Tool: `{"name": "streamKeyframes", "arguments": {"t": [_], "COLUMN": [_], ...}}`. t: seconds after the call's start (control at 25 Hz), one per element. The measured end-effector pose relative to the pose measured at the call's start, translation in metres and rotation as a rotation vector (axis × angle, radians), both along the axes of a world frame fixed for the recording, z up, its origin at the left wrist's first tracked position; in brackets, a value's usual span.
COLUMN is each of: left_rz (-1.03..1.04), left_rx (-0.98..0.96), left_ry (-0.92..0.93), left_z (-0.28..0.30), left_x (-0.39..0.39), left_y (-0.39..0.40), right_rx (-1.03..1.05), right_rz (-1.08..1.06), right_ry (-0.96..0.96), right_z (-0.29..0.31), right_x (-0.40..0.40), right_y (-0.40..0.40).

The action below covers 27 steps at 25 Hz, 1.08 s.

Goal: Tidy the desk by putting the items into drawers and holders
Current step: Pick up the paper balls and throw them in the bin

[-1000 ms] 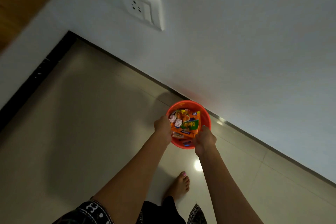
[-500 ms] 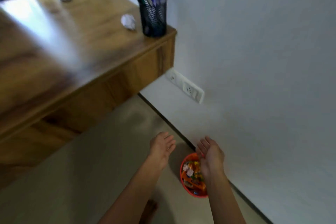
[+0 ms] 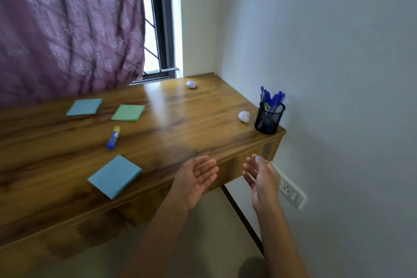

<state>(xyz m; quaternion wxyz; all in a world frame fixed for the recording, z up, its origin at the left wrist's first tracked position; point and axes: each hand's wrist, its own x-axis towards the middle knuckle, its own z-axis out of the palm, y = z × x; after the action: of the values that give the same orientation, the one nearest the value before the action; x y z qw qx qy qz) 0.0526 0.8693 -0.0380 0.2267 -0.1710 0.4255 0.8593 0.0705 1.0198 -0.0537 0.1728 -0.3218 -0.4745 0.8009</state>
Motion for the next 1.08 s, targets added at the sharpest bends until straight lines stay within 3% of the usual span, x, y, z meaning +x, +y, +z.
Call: {"name": "streamKeyframes", "arguments": {"t": [0.36, 0.52, 0.8, 1.08], "left_rz": [-0.001, -0.016, 0.002, 0.118], "left_rx": [-0.017, -0.032, -0.091, -0.229], "left_ry": [0.072, 0.062, 0.046, 0.076], "left_z": [0.028, 0.024, 0.014, 0.018], "left_x": [-0.094, -0.127, -0.184, -0.279], "left_y": [-0.032, -0.034, -0.022, 0.003], "right_rx": [0.157, 0.452, 1.171, 1.48], "right_rz": [0.007, 0.085, 0.2, 0.239], "right_ry": [0.002, -0.109, -0.342, -0.66], "right_z": [0.026, 0.022, -0.015, -0.031], "right_x": [-0.08, -0.109, -0.185, -0.25], "right_y": [-0.039, -0.035, 0.003, 0.035]}}
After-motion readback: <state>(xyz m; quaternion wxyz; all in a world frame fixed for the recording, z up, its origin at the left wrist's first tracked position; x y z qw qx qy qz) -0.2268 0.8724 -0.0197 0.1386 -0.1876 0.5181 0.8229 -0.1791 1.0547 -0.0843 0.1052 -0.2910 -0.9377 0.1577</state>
